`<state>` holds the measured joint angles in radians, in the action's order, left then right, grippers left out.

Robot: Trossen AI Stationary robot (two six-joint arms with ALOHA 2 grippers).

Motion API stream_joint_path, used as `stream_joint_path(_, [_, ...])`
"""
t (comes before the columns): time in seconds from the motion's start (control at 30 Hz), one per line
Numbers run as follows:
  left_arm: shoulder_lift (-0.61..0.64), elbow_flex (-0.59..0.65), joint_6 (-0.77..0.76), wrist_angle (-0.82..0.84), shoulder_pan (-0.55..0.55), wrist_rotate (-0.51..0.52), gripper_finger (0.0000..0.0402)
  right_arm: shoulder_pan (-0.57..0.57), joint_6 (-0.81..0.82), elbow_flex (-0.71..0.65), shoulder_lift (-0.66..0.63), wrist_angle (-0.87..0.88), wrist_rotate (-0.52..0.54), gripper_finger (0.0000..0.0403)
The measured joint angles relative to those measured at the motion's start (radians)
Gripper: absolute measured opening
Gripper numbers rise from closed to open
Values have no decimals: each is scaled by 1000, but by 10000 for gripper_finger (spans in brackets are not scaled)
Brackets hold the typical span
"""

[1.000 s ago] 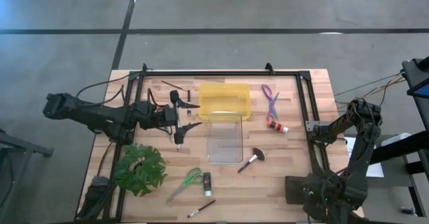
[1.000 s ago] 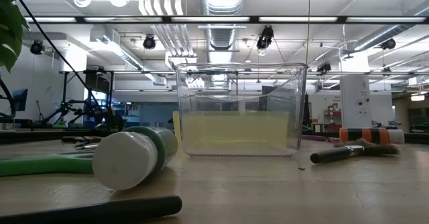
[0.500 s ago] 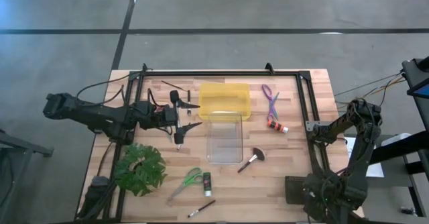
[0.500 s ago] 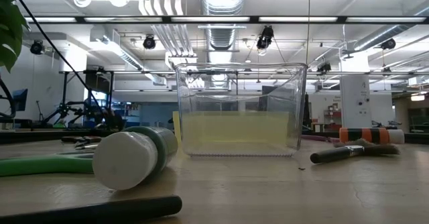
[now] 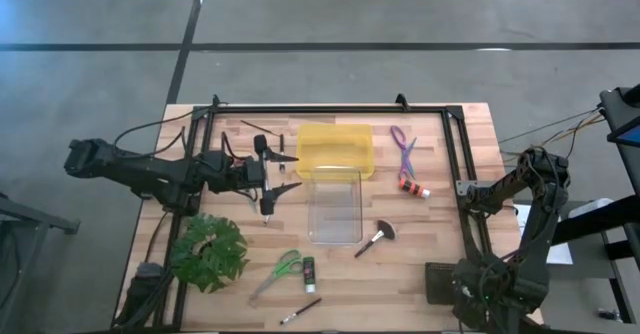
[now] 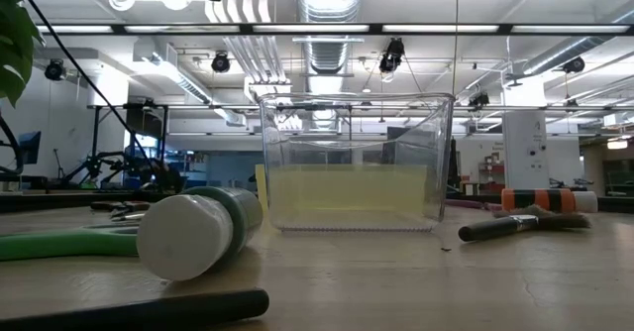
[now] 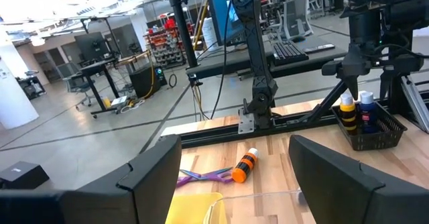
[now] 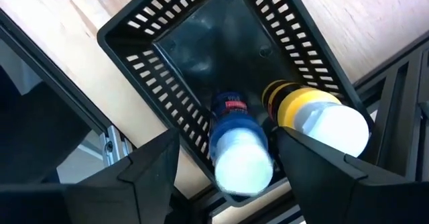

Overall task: Pick & Place Paint Supplies
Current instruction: Put the orange paint bottle into the black bin

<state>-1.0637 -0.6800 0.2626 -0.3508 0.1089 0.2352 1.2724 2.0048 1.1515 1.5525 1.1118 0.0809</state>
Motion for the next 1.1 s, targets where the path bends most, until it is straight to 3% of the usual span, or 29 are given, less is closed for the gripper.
stream_joint_path(0.13, [0, 0, 0, 6, 0, 0, 286, 0, 1, 0, -17, 2, 14, 252])
stream_joint_path(0.37, [0, 0, 0, 7, 0, 0, 286, -1, 0, 0, -76, 36, 149, 253])
stream_joint_path(0.67, [0, 0, 3, 15, 0, 0, 286, -55, -196, 1, -121, 185, 481, 253])
stream_joint_path(0.9, [0, 0, 8, 17, 0, 0, 286, -250, -452, -45, -117, 271, 481, 253])
stream_joint_path(1.1, [0, 0, 11, 24, 0, 1, 286, -465, -689, -111, -155, 267, 392, 253])
